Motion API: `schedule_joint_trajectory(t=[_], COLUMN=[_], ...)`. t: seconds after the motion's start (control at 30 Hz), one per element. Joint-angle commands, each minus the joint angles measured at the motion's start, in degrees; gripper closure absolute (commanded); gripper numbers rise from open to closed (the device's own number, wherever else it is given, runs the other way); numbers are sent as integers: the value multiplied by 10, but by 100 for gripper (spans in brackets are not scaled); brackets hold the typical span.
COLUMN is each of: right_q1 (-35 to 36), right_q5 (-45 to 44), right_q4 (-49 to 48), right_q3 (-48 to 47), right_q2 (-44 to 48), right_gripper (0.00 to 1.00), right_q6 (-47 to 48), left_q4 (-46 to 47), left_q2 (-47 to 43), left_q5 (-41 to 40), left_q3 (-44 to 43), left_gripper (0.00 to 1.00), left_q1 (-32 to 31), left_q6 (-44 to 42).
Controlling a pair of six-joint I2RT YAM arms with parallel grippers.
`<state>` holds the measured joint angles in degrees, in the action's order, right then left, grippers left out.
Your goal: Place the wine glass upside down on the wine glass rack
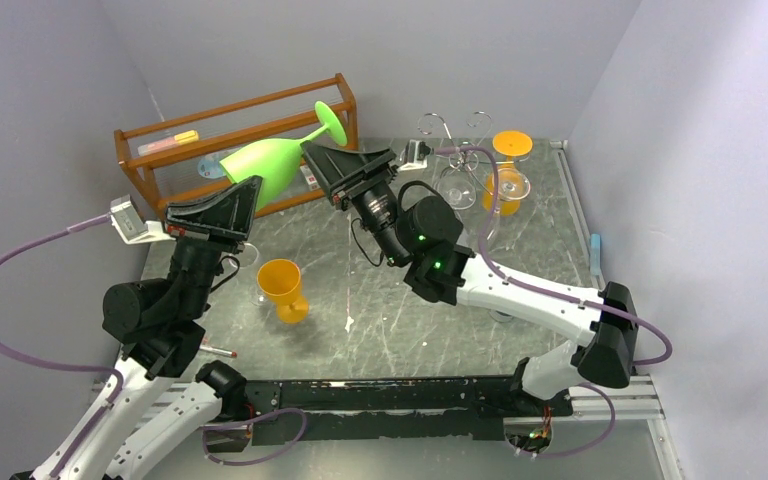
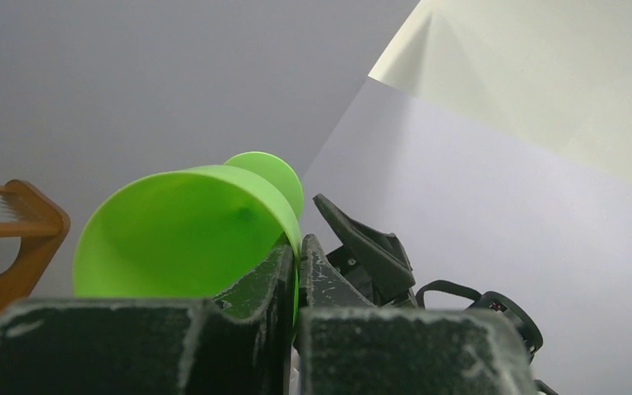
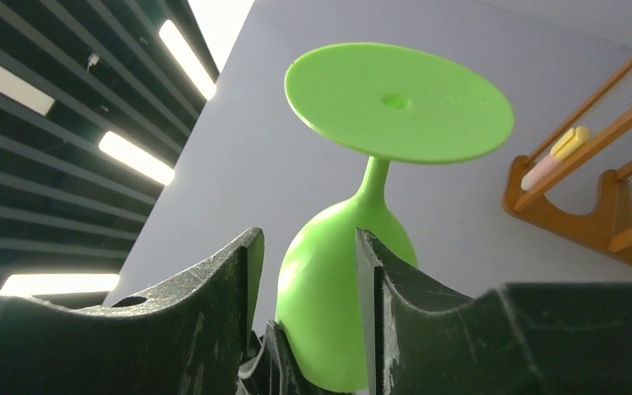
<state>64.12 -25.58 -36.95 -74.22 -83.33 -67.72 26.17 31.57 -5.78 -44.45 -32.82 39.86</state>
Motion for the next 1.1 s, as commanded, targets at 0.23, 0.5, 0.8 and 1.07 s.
schedule_joint_trajectory(t=[0.23,0.5,0.8,1.07], right_q1=[4,3,3,4], right_q5=[-61,-72,-86,-91], right_q4=[29,51,92,111], right_q3=[-64,-77,-52,-57], right_q2=[-35,-43,-19,-21], right_gripper=[49,52,48,44], right_q6=[24,25,3,-2], left_q4=[28,31,26,29], left_q2=[-6,-14,-19,-21], left_q5=[22,26,-6,-10], left_q3=[6,13,15,16], left_gripper=[95,95,95,95], left_q1=[3,2,3,3], left_q6=[5,4,-18,-24])
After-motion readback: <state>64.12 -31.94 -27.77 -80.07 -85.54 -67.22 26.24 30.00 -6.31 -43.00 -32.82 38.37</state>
